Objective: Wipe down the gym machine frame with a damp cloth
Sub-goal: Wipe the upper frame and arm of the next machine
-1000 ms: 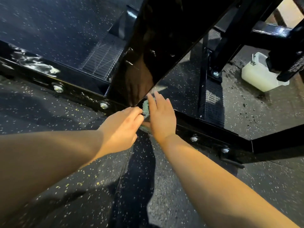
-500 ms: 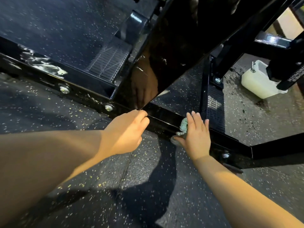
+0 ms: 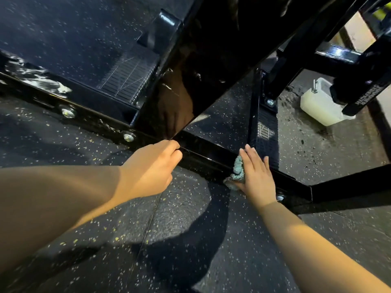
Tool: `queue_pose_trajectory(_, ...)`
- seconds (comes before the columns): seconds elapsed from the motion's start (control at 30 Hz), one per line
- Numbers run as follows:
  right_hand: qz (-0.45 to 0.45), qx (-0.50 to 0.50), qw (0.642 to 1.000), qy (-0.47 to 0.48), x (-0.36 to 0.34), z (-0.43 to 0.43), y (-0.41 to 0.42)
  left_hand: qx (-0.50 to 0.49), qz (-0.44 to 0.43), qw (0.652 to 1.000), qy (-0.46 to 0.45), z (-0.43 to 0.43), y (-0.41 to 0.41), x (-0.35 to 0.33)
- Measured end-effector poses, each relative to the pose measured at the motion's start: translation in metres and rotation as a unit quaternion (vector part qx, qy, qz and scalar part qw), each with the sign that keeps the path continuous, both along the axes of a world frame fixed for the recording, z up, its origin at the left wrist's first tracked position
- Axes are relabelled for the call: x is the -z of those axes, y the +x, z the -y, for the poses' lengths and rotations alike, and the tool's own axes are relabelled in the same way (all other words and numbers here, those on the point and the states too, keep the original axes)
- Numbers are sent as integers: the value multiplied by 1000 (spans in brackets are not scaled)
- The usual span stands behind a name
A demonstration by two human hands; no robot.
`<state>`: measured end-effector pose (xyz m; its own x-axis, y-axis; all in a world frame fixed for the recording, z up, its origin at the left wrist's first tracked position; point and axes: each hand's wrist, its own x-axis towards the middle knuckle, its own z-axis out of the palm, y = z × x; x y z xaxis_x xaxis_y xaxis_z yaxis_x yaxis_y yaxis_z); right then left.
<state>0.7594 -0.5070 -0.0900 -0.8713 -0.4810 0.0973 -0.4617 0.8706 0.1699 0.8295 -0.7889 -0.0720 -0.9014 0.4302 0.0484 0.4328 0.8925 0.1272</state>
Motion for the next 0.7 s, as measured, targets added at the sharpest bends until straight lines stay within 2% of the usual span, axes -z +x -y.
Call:
queue_pose_trajectory(0.03,0,25,1000,3,2,-4,1,-6,-22,1000,18,-3,-2,6)
queue_pose_trajectory(0.1,-20,53,998,-16,7,9,0,-37,1,990,138,-4,-3,6)
queue_pose_trajectory(0.13,-30,54,998,-25,9,24,-1,-28,-4,991,127,-4,-4,-2)
queue_pose_trajectory(0.17,-39,48,997,-36,11,44,-1,-7,-27,998,63,-2,-5,-3)
queue_pose_trajectory(0.2,-44,35,997,-49,12,66,-1,-3,-23,999,40,-1,-4,-2)
queue_pose_trajectory(0.3,-41,-3,996,-75,17,125,-1,-31,-24,999,24,0,-5,-7)
queue_pose_trajectory(0.37,-42,-33,994,-91,20,138,-2,-33,26,999,0,-1,-6,-7)
queue_pose_trajectory(0.5,-42,-92,994,-33,14,85,-5,-45,56,997,19,5,-5,-2)
queue_pose_trajectory(0.57,-48,-58,997,-16,12,45,0,-31,32,999,20,1,-6,6)
queue_pose_trajectory(0.6,-48,-30,998,-10,12,28,3,-37,30,995,87,0,-5,7)
queue_pose_trajectory(0.63,-50,1,999,-5,12,17,7,-17,18,995,96,-1,-5,4)
queue_pose_trajectory(0.7,-56,43,997,-7,13,21,9,27,-19,999,-30,2,-5,-1)
